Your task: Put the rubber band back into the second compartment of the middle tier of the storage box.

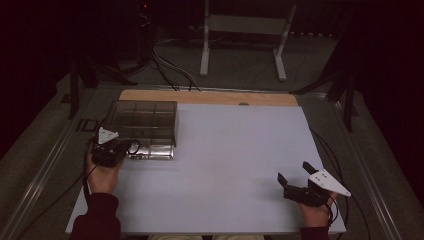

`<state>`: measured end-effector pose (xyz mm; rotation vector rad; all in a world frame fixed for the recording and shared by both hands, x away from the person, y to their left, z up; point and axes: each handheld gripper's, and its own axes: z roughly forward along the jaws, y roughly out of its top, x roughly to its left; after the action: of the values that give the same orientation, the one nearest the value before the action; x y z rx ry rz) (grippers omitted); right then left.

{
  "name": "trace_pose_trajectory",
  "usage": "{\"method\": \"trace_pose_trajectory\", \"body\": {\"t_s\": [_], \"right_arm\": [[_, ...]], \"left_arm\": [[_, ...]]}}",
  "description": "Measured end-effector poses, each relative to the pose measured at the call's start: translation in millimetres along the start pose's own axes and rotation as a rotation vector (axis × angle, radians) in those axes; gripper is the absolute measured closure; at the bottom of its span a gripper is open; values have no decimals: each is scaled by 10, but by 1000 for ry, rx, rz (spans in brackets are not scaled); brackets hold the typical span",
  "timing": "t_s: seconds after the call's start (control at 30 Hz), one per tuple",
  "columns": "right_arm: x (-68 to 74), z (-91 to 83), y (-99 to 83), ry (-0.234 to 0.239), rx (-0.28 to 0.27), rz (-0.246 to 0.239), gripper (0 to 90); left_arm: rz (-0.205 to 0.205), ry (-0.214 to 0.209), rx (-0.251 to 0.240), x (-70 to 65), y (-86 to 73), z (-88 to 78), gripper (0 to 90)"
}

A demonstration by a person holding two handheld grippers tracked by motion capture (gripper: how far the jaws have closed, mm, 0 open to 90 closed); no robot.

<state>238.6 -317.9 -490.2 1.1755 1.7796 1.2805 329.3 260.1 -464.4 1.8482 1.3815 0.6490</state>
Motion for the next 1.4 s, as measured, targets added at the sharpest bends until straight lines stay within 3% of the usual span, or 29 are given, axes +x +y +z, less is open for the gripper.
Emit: {"method": "trace_pose_trajectory", "body": {"t_s": [1.07, 1.4], "right_arm": [[1, 12, -1, 2, 1, 0, 9], [-4, 8, 0, 1, -1, 1, 9]], "left_arm": [[-19, 13, 14, 14, 5, 179, 883], [8, 20, 22, -27, 68, 223, 883]]}}
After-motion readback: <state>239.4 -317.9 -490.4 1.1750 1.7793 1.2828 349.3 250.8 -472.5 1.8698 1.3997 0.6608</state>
